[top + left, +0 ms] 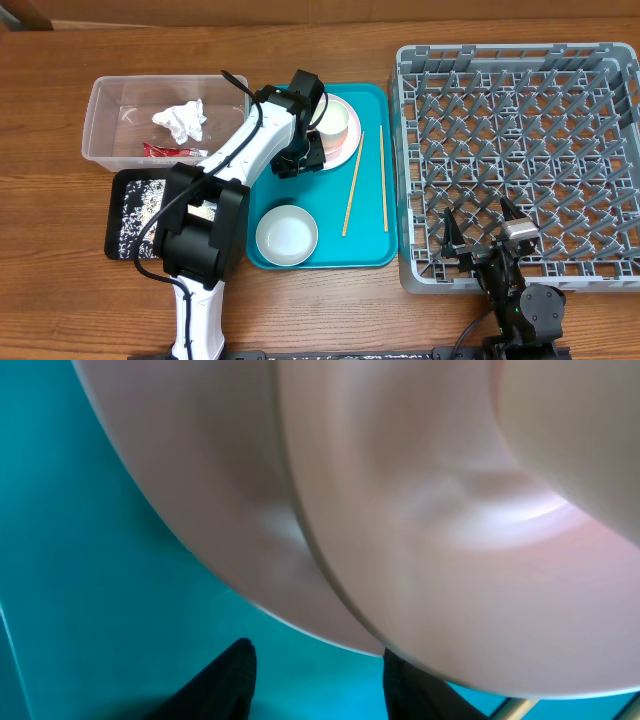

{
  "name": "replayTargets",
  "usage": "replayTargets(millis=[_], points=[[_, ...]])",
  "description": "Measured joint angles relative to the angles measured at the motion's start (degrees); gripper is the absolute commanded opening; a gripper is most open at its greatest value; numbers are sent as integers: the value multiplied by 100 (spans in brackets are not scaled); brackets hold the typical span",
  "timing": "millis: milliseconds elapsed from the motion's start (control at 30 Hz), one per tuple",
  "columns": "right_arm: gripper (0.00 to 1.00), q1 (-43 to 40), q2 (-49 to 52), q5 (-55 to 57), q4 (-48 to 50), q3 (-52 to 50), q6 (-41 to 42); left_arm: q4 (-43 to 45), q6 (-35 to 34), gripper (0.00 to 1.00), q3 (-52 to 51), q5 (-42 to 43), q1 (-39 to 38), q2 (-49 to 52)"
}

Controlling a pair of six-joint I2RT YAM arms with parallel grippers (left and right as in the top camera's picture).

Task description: Sort waste into correct bins and load items into the dishwasher

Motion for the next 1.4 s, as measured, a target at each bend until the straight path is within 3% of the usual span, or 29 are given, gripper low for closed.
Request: replayTargets(millis=[600,1400], points=[[100,0,0,4,0,0,-2,133,-564,32,0,-227,-37,24],[100,0,0,2,-2,0,0,-710,-483,36,151,-254,-37,22]])
